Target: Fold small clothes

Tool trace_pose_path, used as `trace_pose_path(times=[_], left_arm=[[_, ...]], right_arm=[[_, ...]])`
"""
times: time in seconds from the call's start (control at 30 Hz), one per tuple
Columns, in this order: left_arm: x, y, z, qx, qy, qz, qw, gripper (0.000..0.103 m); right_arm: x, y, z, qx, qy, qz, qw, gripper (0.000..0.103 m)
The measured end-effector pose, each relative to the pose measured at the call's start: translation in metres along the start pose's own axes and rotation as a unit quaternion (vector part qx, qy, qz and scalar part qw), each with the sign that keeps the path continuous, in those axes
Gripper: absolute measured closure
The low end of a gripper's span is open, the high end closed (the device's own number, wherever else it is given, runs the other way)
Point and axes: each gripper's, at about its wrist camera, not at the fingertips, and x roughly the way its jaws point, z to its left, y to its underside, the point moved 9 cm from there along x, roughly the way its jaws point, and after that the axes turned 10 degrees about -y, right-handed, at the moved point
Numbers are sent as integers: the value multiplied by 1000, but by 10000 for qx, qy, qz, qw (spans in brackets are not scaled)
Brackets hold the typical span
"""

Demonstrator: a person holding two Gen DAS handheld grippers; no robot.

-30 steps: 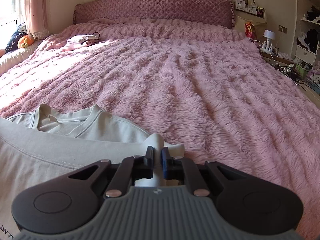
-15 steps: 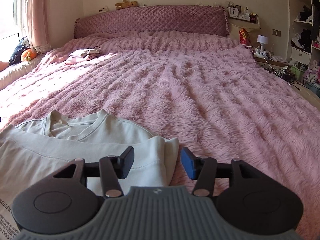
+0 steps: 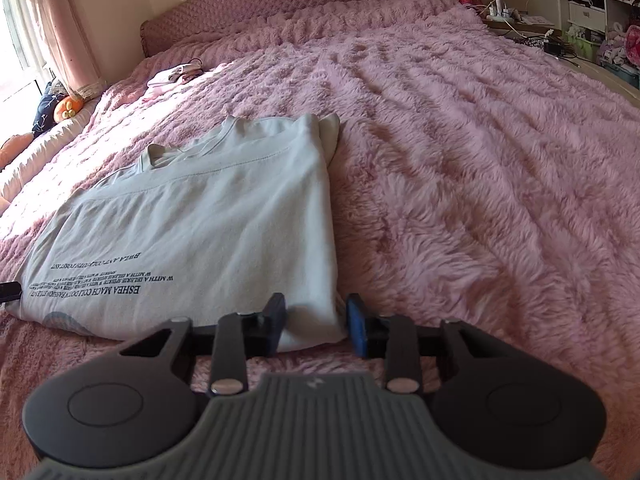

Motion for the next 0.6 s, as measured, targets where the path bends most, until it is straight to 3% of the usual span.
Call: trace_pose_path(times=[0.17, 0.37, 0.4, 0.53, 0.6], left_arm=[[13, 10, 9, 128, -287, 187, 9993, 65], [9, 9, 17, -350, -91, 287, 9989, 66], [5, 6, 15, -379, -101, 270, 9989, 65], [-15, -6, -5, -219, -37, -8, 9998, 57], [-19, -8, -16, -176, 17, -91, 9998, 55]], right_arm=[[-2, 2, -3, -74, 217, 55, 9997, 99], [8, 10, -14, -84, 407, 196, 9989, 99], [7, 9, -13, -60, 439, 195, 9988, 98], [-10, -14, 3, -146, 602, -241, 9978, 77], [-12, -27, 19, -343, 510, -435, 9972, 76]])
